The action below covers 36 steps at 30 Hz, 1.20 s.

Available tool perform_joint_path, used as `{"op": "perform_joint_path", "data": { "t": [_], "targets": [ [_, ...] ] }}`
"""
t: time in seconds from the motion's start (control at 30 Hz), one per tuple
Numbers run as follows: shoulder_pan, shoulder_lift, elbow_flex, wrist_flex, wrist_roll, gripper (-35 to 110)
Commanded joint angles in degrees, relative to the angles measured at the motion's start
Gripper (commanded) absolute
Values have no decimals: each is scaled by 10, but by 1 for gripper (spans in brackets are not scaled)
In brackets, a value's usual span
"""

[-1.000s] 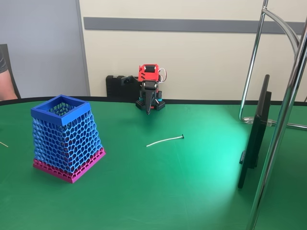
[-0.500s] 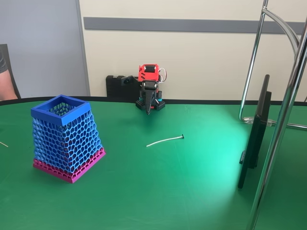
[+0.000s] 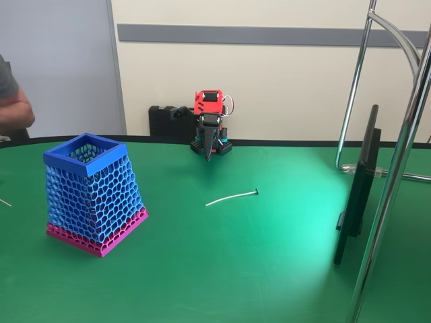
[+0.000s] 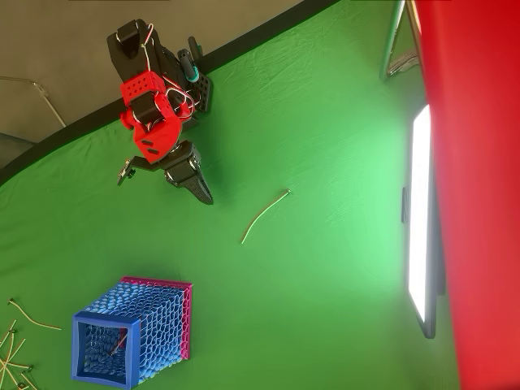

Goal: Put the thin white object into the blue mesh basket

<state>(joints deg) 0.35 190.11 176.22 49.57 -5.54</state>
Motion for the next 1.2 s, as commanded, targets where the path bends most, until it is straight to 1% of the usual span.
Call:
{"op": "perform_joint_path", "data": {
  "t": [0.0, 1.0, 1.1, 1.17],
  "targets": [
    [-2, 4, 4, 1, 0, 1],
    [-2, 4, 4, -1, 2, 0],
    [2, -11, -10, -1, 6, 0],
    [2, -54, -30, -10, 4, 0]
  ]
}}
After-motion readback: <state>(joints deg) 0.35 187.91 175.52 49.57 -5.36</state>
